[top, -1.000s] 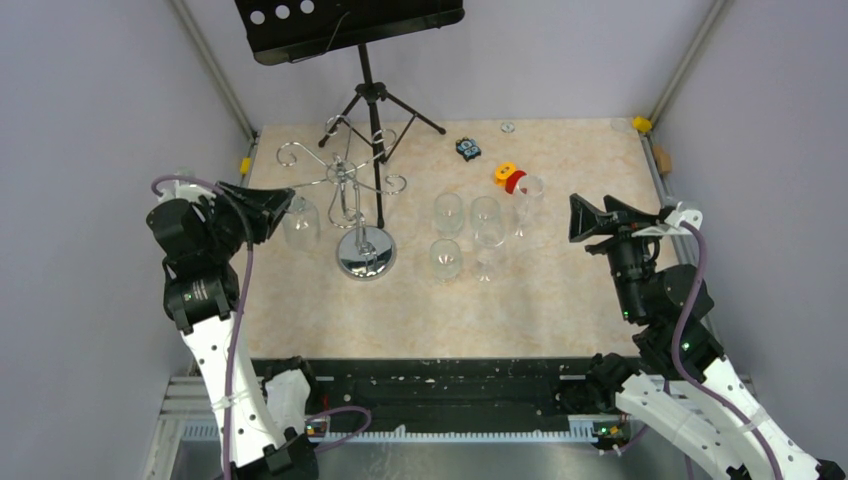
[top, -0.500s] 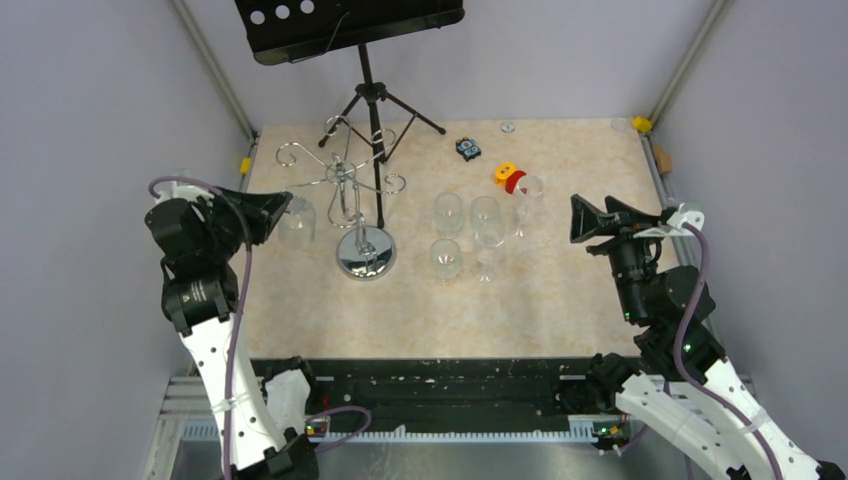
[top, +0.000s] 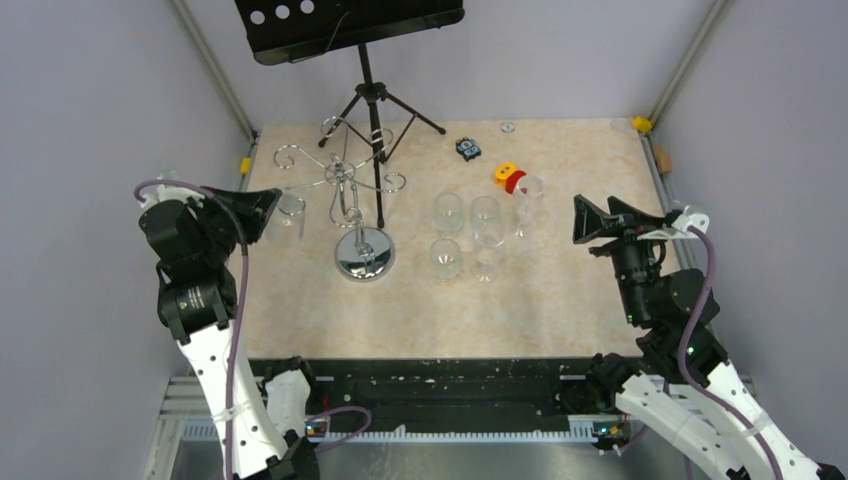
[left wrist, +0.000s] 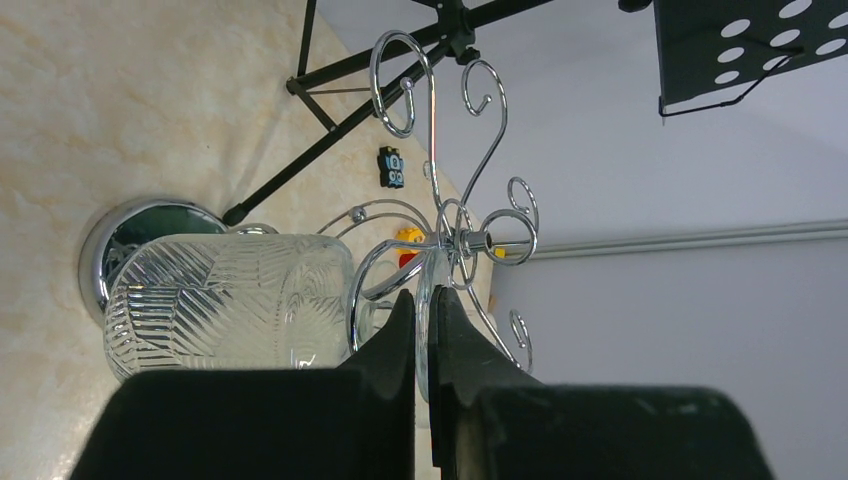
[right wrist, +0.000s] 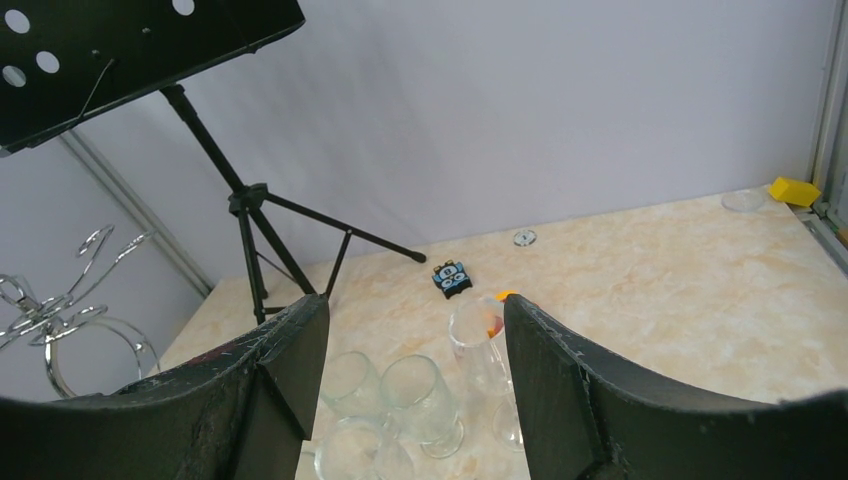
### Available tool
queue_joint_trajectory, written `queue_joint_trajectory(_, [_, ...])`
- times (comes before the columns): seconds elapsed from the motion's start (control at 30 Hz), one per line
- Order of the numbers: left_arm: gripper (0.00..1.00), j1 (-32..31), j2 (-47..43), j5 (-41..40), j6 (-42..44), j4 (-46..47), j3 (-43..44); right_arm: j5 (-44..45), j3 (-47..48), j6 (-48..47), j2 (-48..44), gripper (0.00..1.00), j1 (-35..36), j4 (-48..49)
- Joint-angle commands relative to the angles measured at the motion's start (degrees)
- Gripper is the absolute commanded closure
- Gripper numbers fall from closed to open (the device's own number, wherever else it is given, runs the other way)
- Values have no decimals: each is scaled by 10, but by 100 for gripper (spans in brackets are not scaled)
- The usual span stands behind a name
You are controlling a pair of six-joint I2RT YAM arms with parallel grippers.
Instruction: Take the wine glass off the wine glass rack
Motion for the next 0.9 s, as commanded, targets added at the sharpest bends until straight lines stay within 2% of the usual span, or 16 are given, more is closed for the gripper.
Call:
queue_joint_trajectory(0.0, [100, 0, 4, -6, -23, 113, 3, 9, 7, -8, -7, 34, -1, 10])
queue_joint_trajectory(0.2, [100, 0, 17, 34, -62, 193, -24, 14, 9, -14, -8, 34, -1, 8])
queue_joint_trajectory(0.53, [100, 0, 15, -4, -44, 156, -22, 16, 5, -15, -8, 34, -1, 12])
queue_joint_trajectory(0.7, [100, -1, 25, 59, -89, 234, -43, 13, 5, -14, -6, 34, -1, 14])
queue_joint_trajectory(0.87, [100, -1, 39, 116, -93, 252, -36, 12, 5, -12, -4, 34, -1, 15])
